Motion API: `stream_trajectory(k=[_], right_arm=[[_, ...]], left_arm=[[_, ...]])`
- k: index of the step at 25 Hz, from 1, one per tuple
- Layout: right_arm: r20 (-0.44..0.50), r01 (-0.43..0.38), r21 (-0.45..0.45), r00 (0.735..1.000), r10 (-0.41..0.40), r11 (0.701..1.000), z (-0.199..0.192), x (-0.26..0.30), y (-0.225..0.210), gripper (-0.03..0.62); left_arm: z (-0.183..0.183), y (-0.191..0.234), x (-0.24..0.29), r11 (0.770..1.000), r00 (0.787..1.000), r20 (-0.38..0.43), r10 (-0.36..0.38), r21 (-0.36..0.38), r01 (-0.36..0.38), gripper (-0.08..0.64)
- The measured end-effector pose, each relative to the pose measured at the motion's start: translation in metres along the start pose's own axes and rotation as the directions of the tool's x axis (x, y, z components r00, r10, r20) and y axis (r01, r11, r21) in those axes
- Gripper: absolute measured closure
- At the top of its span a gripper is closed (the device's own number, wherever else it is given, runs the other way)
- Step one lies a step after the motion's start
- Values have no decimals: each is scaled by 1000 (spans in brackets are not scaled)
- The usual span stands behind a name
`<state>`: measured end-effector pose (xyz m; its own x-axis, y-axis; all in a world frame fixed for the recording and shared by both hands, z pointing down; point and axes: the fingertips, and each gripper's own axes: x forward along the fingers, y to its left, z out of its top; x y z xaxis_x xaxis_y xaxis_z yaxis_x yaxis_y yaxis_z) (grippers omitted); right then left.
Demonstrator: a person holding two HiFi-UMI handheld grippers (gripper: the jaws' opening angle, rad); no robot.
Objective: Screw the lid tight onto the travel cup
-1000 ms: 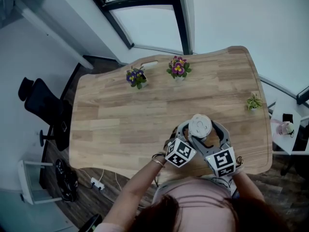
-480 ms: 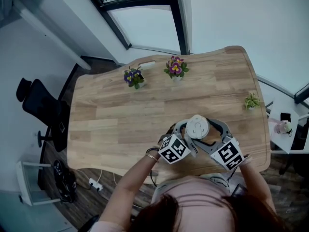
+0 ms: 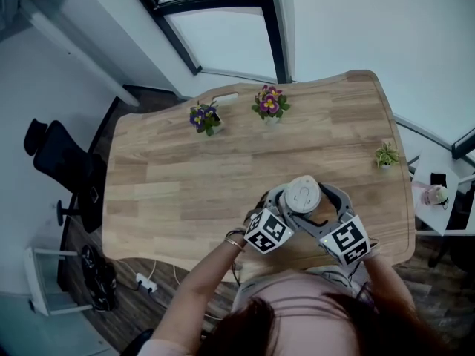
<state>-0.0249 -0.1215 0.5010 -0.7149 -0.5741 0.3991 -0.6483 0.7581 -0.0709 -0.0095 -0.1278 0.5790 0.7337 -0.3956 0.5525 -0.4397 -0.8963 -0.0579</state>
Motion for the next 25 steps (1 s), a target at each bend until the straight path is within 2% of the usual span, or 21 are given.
stream_trajectory(k=[3,6,8,10,12,14,15,17,19,22,25], right_arm=[[-44,-85,-52,996,82,995,0,1,0,219],[-53,-91,-67,995,88,994,1,3,-1,219],[-29,-31,-48,999,30,998,2,4,-4,219],[-1,65,-12,998,-65,998,3,6,-8,219],[14,135,15,991,-135,991,4,8,-11,219],[18,143,24,990,-143,989,4,9,-12,219],[17,126,24,992,-126,992,4,9,-11,219],[10,74,24,997,-74,997,3,7,-9,219],[-3,21,7,1000,-21,1000,3,5,-7,219],[-34,-50,-29,998,49,998,1,6,-5,219],[-45,-71,-27,997,70,997,1,7,-4,219]], left_arm=[[0,-4,-1,993,995,-30,-92,65,94,202],[1,-5,0,992,994,-36,-99,73,102,202],[2,-2,1,998,998,-20,-53,44,54,202],[3,3,2,999,1000,1,30,-12,-30,202],[4,7,3,991,993,19,118,-70,-116,202],[4,9,3,982,987,26,161,-99,-158,202],[4,9,3,983,987,26,158,-98,-154,202],[2,8,3,992,994,27,109,-69,-107,202],[0,5,1,999,999,23,25,-21,-25,202],[-2,-1,0,996,997,-6,-83,46,83,202],[-1,-2,1,993,995,-21,-96,60,97,202]])
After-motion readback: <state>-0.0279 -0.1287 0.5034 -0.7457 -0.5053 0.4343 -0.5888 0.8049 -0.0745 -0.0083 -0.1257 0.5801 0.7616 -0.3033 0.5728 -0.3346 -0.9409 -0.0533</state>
